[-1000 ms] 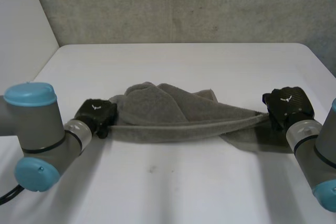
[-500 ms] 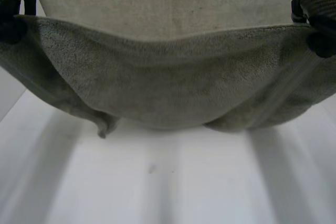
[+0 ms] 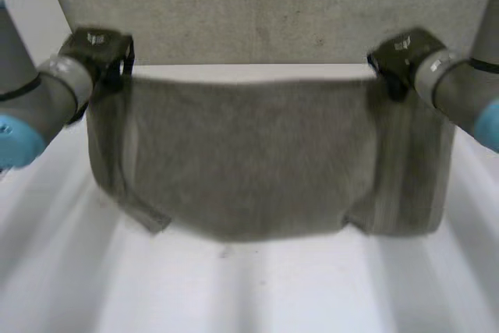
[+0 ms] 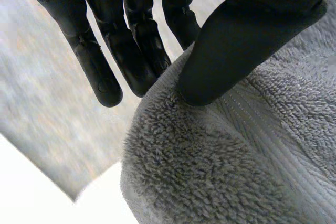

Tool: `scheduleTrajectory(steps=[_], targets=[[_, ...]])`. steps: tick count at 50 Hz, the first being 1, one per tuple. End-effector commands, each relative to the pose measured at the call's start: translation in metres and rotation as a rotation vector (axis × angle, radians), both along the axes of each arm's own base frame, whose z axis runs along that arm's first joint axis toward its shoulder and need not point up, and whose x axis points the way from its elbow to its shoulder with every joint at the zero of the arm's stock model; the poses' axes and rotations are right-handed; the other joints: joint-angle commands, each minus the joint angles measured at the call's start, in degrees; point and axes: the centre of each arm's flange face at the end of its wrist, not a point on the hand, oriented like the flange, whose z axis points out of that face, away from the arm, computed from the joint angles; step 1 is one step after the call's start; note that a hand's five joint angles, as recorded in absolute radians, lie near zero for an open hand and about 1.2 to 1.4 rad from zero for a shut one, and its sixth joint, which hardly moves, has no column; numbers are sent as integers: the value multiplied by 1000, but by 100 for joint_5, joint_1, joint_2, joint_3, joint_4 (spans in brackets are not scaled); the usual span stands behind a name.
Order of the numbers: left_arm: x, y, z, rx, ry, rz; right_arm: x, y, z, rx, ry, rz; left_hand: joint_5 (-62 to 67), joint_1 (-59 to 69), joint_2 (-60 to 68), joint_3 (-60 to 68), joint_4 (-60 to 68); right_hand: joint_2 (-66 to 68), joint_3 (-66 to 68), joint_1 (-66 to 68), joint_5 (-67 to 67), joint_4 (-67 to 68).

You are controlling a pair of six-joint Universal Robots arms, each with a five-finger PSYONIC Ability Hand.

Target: Fold the towel.

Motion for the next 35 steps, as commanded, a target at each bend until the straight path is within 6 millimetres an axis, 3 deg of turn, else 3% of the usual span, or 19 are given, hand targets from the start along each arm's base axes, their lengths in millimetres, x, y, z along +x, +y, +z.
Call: scheduleTrajectory(steps=[1,2,4,5,7,11,16,18,19,20,21,22,23,24,27,28,29,31,35], targets=[[-10,-16,109,-421,200,34,20,-22,102,-549,-237,-17,1082,1140,1024,1032,1027,358,340,416,260,346],[-8,-10,134,-502,269,37,20,-21,102,-550,-238,-17,1082,1140,1024,1032,1027,358,340,416,260,346],[-3,-4,154,-567,332,39,17,-10,141,-705,-320,-10,1082,1140,1024,1032,1027,358,340,416,260,346],[-1,0,166,-603,382,30,17,-10,141,-705,-320,-10,1082,1140,1024,1032,1027,358,340,416,260,346],[1,2,171,-614,412,23,17,-2,152,-729,-358,5,1082,1140,1024,1032,1027,358,340,416,260,346],[8,-1,163,-571,423,36,18,0,142,-674,-340,9,1082,1140,1024,1032,1027,358,340,416,260,346],[19,-13,115,-398,361,78,21,0,96,-460,-248,27,1082,1140,1024,1032,1027,358,340,416,260,346],[26,-17,69,-258,317,104,22,0,75,-378,-217,37,1082,1140,1024,1032,1027,358,340,416,260,346],[26,-17,69,-258,316,104,23,1,53,-299,-185,47,1082,1140,1024,1032,1027,358,340,416,260,346],[29,-16,43,-186,291,109,23,3,31,-233,-155,54,1082,1140,1024,1032,1027,358,340,416,260,346],[29,-15,18,-121,271,101,23,3,31,-233,-155,54,1082,1140,1024,1032,1027,358,340,416,260,346],[29,-15,18,-120,271,101,24,4,9,-178,-134,69,1082,1140,1024,1032,1027,358,340,416,260,346],[28,-14,-5,-77,256,86,26,4,-16,-129,-115,89,1082,1140,1024,1032,1027,358,340,416,260,346],[27,-11,-25,-45,244,75,26,4,-16,-129,-114,90,1082,1140,1024,1032,1027,358,340,416,260,346],[27,-9,-47,-12,232,68,29,4,-64,-48,-78,119,1082,1140,1024,1032,1027,358,340,416,260,346],[26,-7,-69,22,216,66,29,6,-89,-10,-55,127,1082,1140,1024,1032,1027,358,340,416,260,346],[27,-5,-89,50,193,67,29,6,-89,-10,-55,127,1082,1140,1024,1032,1027,358,340,416,260,346],[27,-2,-109,78,161,68,28,8,-134,51,-6,130,1082,1140,1024,1032,1027,358,340,416,260,346],[28,4,-138,120,80,67,26,11,-172,108,41,133,1082,1140,1024,1032,1027,358,340,416,260,346]])
